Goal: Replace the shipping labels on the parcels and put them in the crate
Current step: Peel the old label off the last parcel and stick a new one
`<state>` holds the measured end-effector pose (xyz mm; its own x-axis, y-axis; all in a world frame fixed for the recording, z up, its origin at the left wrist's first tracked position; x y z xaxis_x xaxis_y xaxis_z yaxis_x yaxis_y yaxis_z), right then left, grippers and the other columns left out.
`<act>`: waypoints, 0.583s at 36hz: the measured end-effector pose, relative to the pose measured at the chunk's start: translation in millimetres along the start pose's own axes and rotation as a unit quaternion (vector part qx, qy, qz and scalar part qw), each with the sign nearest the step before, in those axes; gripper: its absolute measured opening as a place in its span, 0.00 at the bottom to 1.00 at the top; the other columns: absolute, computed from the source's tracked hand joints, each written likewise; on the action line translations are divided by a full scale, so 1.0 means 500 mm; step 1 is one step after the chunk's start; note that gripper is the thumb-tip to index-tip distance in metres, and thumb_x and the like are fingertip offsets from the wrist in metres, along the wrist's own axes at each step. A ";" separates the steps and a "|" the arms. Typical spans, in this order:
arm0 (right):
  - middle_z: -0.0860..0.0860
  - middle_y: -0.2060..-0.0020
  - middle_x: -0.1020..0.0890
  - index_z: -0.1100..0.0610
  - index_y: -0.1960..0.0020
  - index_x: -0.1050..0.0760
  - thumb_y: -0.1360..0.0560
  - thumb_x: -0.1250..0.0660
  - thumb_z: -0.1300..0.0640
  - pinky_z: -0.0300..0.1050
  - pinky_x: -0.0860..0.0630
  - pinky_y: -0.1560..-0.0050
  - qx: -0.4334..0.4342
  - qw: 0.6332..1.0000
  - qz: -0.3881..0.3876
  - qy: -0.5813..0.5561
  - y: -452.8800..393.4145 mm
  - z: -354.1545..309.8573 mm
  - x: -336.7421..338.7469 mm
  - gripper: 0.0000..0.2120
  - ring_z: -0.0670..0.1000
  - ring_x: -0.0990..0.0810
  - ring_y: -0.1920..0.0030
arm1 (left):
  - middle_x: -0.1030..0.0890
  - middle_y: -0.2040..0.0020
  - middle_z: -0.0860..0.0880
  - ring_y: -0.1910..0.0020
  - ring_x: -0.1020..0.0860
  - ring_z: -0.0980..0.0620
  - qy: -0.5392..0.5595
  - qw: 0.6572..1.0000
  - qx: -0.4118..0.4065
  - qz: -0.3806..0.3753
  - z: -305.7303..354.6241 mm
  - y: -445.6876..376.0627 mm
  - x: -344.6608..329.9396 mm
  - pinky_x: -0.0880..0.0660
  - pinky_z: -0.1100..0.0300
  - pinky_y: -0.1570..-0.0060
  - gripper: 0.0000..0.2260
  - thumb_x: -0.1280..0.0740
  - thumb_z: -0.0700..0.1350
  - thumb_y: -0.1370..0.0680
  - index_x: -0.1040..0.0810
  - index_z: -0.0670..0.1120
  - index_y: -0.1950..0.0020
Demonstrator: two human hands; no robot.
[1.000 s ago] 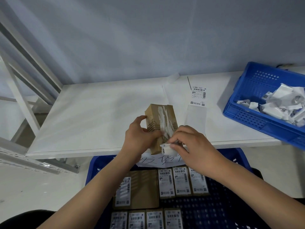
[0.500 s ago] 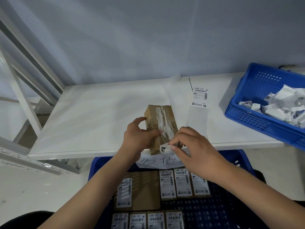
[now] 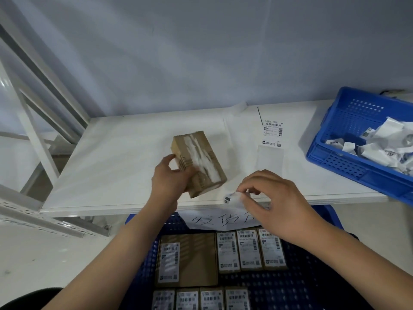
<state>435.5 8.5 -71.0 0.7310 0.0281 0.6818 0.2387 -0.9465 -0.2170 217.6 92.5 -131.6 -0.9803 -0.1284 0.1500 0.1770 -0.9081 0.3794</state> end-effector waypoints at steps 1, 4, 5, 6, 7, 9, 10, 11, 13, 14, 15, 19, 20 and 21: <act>0.37 0.56 0.20 0.52 0.50 0.17 0.23 0.30 0.57 0.33 0.26 0.48 -0.003 1.000 0.010 0.005 -0.001 0.005 0.006 0.04 0.42 0.22 0.49 | 0.14 0.48 0.43 0.54 0.13 0.44 0.007 1.000 0.000 -0.019 -0.002 0.006 -0.013 0.16 0.42 0.51 0.30 0.23 0.40 0.25 0.29 0.47 0.26; 0.35 0.58 0.21 0.55 0.47 0.15 0.24 0.29 0.61 0.28 0.27 0.49 -0.034 0.998 0.059 0.019 -0.005 0.024 0.029 0.07 0.41 0.21 0.52 | 0.13 0.49 0.45 0.52 0.13 0.45 0.022 0.997 0.006 -0.071 -0.011 0.024 -0.052 0.16 0.45 0.50 0.23 0.27 0.41 0.21 0.26 0.46 0.28; 0.36 0.59 0.20 0.55 0.47 0.15 0.24 0.28 0.62 0.26 0.28 0.51 -0.057 0.996 0.071 0.012 -0.006 0.032 0.037 0.07 0.42 0.21 0.53 | 0.13 0.49 0.45 0.52 0.13 0.46 0.022 0.996 0.005 -0.082 -0.012 0.027 -0.061 0.16 0.47 0.50 0.21 0.28 0.41 0.21 0.25 0.46 0.29; 0.37 0.60 0.18 0.54 0.47 0.14 0.23 0.28 0.61 0.25 0.28 0.52 -0.080 0.994 0.077 0.003 -0.008 0.041 0.043 0.07 0.42 0.20 0.54 | 0.13 0.49 0.46 0.52 0.13 0.47 0.020 0.996 0.001 -0.091 -0.011 0.030 -0.068 0.16 0.48 0.51 0.19 0.29 0.42 0.20 0.24 0.47 0.29; 0.38 0.60 0.17 0.52 0.47 0.15 0.23 0.29 0.59 0.25 0.29 0.53 -0.102 0.991 0.081 -0.006 -0.009 0.050 0.047 0.07 0.42 0.20 0.54 | 0.13 0.49 0.46 0.51 0.13 0.47 0.017 0.995 -0.004 -0.098 -0.009 0.032 -0.073 0.16 0.50 0.51 0.18 0.29 0.42 0.19 0.24 0.47 0.30; 0.38 0.60 0.17 0.50 0.48 0.15 0.22 0.30 0.57 0.22 0.30 0.54 -0.139 0.986 0.092 -0.016 -0.010 0.066 0.055 0.06 0.40 0.19 0.56 | 0.13 0.49 0.46 0.51 0.14 0.47 0.012 0.994 -0.015 -0.106 -0.005 0.032 -0.076 0.16 0.50 0.51 0.16 0.30 0.42 0.19 0.24 0.48 0.31; 0.37 0.60 0.17 0.50 0.48 0.15 0.22 0.30 0.57 0.21 0.31 0.55 -0.153 0.983 0.098 -0.016 -0.011 0.073 0.058 0.06 0.39 0.20 0.57 | 0.13 0.49 0.46 0.51 0.14 0.47 0.010 0.994 -0.019 -0.110 -0.003 0.033 -0.075 0.16 0.51 0.51 0.15 0.30 0.42 0.19 0.23 0.49 0.32; 0.38 0.60 0.17 0.51 0.48 0.16 0.22 0.30 0.57 0.20 0.32 0.56 -0.163 0.981 0.105 -0.012 -0.012 0.078 0.061 0.06 0.37 0.20 0.58 | 0.13 0.49 0.46 0.51 0.14 0.48 0.010 0.993 -0.022 -0.113 -0.002 0.033 -0.074 0.16 0.52 0.53 0.13 0.31 0.43 0.19 0.23 0.50 0.34; 0.39 0.60 0.17 0.52 0.47 0.16 0.22 0.30 0.57 0.19 0.33 0.57 -0.175 0.978 0.113 -0.009 -0.013 0.085 0.064 0.06 0.35 0.21 0.57 | 0.13 0.50 0.47 0.51 0.14 0.48 0.014 0.993 -0.025 -0.118 -0.001 0.035 -0.074 0.16 0.56 0.56 0.11 0.31 0.43 0.18 0.23 0.51 0.37; 0.38 0.59 0.18 0.52 0.47 0.16 0.22 0.30 0.58 0.20 0.33 0.57 -0.179 0.977 0.116 -0.011 -0.013 0.087 0.063 0.06 0.34 0.21 0.57 | 0.13 0.50 0.47 0.51 0.14 0.48 0.017 0.992 -0.026 -0.119 -0.001 0.036 -0.073 0.16 0.56 0.57 0.11 0.31 0.43 0.18 0.24 0.51 0.37; 0.38 0.59 0.18 0.52 0.47 0.17 0.22 0.30 0.58 0.20 0.32 0.57 -0.182 0.976 0.119 -0.016 -0.013 0.088 0.062 0.06 0.33 0.21 0.56 | 0.13 0.50 0.47 0.51 0.14 0.48 0.017 0.993 -0.027 -0.118 -0.002 0.037 -0.073 0.17 0.57 0.57 0.10 0.31 0.44 0.18 0.24 0.51 0.37; 0.41 0.59 0.16 0.47 0.42 0.22 0.23 0.29 0.58 0.22 0.31 0.55 -0.175 0.976 0.118 -0.047 -0.014 0.086 0.057 0.12 0.37 0.21 0.56 | 0.14 0.48 0.45 0.49 0.14 0.47 0.011 0.993 -0.035 -0.115 -0.002 0.040 -0.072 0.16 0.54 0.54 0.14 0.32 0.45 0.18 0.25 0.49 0.32; 0.42 0.59 0.16 0.46 0.40 0.24 0.23 0.29 0.58 0.22 0.31 0.55 -0.177 0.976 0.111 -0.057 -0.013 0.088 0.054 0.14 0.38 0.20 0.56 | 0.14 0.47 0.44 0.49 0.14 0.47 0.008 0.993 -0.037 -0.114 -0.002 0.040 -0.072 0.16 0.51 0.51 0.15 0.32 0.45 0.18 0.25 0.49 0.31; 0.42 0.59 0.15 0.45 0.40 0.25 0.24 0.28 0.57 0.23 0.31 0.55 -0.180 0.976 0.107 -0.064 -0.012 0.091 0.052 0.15 0.39 0.20 0.56 | 0.14 0.46 0.44 0.48 0.14 0.46 0.002 0.993 -0.041 -0.113 -0.002 0.041 -0.072 0.16 0.49 0.49 0.17 0.31 0.46 0.18 0.26 0.49 0.30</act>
<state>482.0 29.7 -83.7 0.8186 -0.1648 0.5502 -0.1521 -0.9860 -0.0690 256.6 78.3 -130.3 -0.9945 0.0814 0.0657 -0.0555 -0.9429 0.3283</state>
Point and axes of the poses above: each hand's wrist, its own y-axis away from the middle knuckle, its own x-axis out of the back of the hand, z = x × y, the point moved 7 cm from there along -y, towards the middle knuckle
